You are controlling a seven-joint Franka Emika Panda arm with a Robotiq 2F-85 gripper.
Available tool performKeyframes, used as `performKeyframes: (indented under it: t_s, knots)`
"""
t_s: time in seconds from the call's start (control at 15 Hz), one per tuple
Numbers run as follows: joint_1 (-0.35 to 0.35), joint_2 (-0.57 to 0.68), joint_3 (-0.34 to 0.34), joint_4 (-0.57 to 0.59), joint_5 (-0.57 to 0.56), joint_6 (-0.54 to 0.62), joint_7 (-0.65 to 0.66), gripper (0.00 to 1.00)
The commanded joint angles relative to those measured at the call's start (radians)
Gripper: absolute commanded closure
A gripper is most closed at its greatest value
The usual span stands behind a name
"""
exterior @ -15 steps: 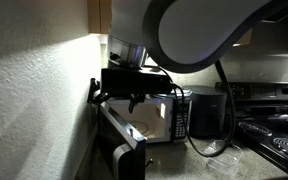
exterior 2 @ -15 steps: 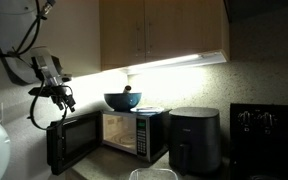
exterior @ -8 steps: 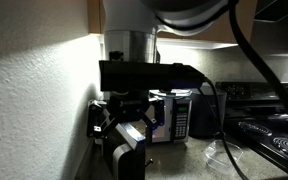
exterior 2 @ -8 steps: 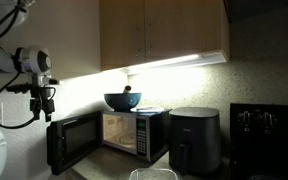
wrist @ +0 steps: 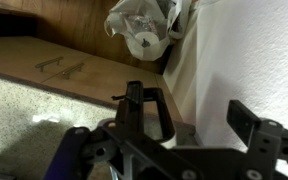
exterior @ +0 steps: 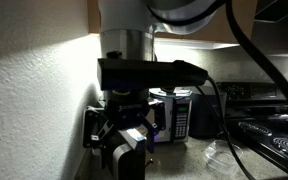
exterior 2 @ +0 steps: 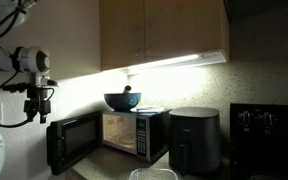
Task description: Close the microwave door
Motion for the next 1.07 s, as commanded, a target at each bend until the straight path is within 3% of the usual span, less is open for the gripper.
performKeyframes:
  t_s: [0.0,0.53,0.73,1.0]
  knots:
    - [0.016,0.054,0.047,0.034,-0.033,-0.012,0.04,0.0]
    - [0.046,0.12,0.058,0.057,-0.006,-0.003,0.009,0.0]
    - [0.024,0.106,0.032,0.004,-0.059,0.207,-0.039,0.0]
    - [0.009,0.115,0.002,-0.012,-0.073,0.338,-0.062,0.0]
